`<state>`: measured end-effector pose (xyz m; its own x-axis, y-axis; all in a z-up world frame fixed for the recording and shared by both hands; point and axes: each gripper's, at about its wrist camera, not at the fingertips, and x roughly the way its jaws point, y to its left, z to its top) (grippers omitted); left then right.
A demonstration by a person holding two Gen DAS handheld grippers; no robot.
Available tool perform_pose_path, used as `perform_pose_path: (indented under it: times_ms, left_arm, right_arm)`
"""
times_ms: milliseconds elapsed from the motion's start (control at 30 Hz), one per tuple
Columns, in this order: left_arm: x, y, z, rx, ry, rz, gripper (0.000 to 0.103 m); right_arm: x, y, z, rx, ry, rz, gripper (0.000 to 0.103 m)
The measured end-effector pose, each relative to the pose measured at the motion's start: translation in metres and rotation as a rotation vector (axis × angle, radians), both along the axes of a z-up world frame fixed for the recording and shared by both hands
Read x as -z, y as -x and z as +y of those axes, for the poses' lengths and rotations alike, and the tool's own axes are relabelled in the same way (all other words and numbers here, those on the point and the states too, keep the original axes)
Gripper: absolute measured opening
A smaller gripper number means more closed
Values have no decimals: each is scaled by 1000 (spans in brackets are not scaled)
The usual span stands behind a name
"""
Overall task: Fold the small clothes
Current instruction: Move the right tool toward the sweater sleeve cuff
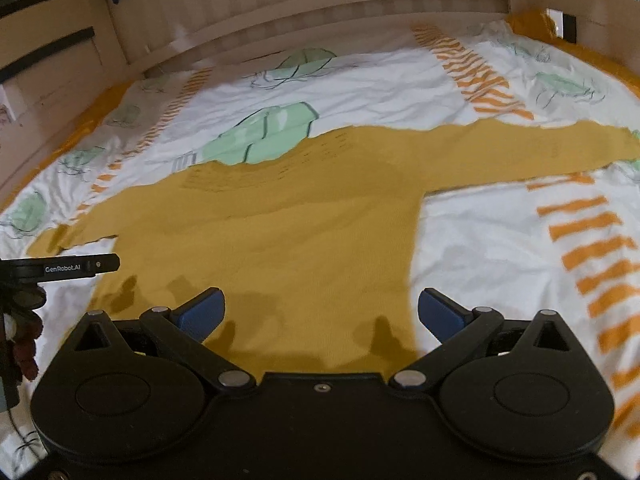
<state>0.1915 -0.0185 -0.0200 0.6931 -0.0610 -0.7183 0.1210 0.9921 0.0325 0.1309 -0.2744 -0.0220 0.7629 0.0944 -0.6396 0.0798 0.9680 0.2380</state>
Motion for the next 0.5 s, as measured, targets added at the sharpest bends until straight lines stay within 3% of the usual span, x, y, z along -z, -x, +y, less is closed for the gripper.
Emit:
perform_pose_path:
  times_ms: [367,500]
  left_arm:
    - [34,-44,-36,67,37,53,83]
    - [51,-53,-39,59,25,75,83]
  right_arm:
    - [-15,-57,-6,-44,125,-64,101]
    - [-11,-79,-3,-54,169,-66,87]
